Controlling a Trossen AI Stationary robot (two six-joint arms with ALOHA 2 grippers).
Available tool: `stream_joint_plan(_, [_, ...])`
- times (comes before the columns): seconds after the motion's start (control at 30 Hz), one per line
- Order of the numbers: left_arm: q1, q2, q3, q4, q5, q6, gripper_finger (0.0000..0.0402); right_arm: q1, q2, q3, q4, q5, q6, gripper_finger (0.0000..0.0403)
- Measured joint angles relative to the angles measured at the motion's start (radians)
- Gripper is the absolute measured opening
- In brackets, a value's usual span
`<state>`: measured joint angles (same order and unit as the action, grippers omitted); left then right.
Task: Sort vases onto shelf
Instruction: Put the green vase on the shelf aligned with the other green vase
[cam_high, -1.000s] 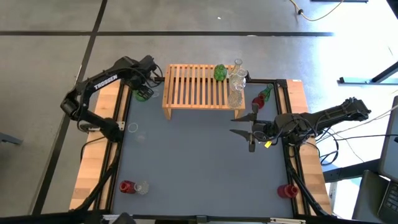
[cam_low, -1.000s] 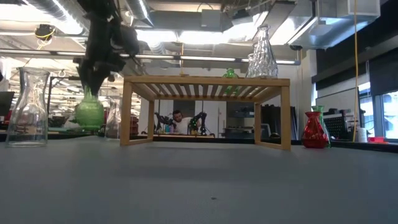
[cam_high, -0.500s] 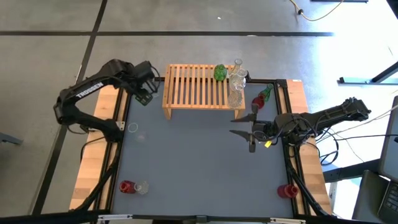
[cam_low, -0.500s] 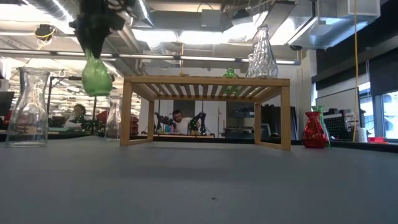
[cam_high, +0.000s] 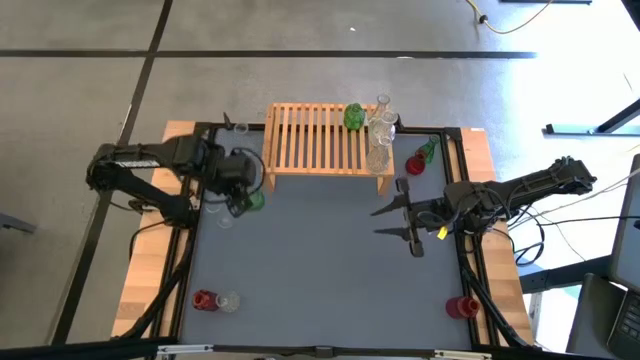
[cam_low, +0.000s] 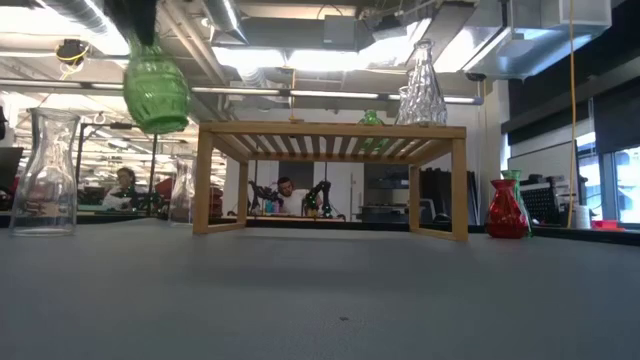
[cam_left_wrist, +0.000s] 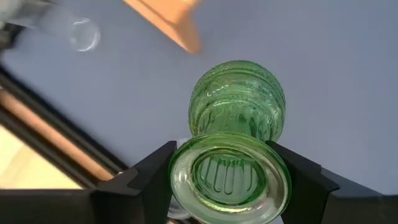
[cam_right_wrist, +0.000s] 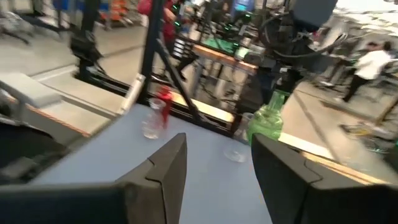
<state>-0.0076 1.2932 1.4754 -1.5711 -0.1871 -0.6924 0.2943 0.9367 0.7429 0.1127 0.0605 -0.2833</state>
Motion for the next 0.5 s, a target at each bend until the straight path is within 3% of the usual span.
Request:
stream_joint_plan(0.27, [-0.242,0.076,0.000,0.118,-0.089,-0.059,0.0219,0.001,0.083,0.000,0.100,-0.079,0.052,0.0170])
stream_joint_plan(0.5, [-0.287,0.226,0.000,0.301,-0.078,0.049,0.0220,0.001,0.129,0.008,0.123,-0.077,0.085,0.0170])
